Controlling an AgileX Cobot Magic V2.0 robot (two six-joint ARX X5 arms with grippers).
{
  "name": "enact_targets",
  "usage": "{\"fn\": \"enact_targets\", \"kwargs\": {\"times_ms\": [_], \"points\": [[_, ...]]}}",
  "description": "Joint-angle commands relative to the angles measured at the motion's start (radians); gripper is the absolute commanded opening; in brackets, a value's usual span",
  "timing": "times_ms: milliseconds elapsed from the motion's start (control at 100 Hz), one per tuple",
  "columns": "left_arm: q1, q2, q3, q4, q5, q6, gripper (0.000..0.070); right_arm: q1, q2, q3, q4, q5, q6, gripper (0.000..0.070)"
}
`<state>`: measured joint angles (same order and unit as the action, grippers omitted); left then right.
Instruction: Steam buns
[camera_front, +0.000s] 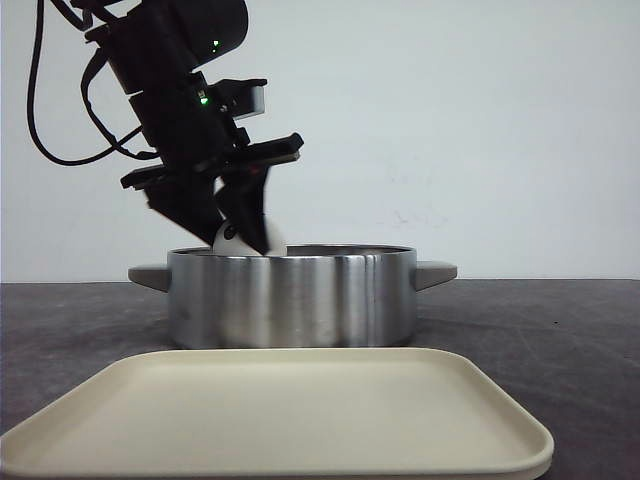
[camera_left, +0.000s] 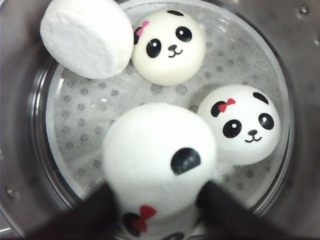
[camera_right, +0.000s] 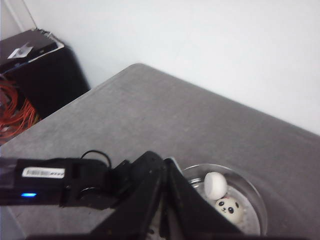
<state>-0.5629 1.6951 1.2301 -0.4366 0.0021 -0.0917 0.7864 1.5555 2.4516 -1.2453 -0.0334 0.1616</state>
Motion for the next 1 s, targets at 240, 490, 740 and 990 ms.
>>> {"fn": "enact_targets", "kwargs": {"times_ms": [240, 490, 740, 990], "points": [[-0.006, 0.001, 0.07, -0.057, 0.001, -0.003, 0.07, 0.023, 0.013, 0.026, 0.001, 0.0, 0.006, 0.0009], [-0.006, -0.209, 0.109, -0.044, 0.009, -0.033, 0.0064, 0.023, 0.013, -0.017, -0.027, 0.177, -0.068, 0.0009], [-0.004, -0.524, 0.014, -0.026, -0.012, -0.022, 0.0, 0.032, 0.004, -0.145, 0.08, 0.218, -0.068, 0.0009], [0.02, -0.867, -0.33, 0.017, -0.033, -0.129, 0.0, 0.096, -0.095, -0.57, 0.571, 0.274, -0.101, 0.0009]]}}
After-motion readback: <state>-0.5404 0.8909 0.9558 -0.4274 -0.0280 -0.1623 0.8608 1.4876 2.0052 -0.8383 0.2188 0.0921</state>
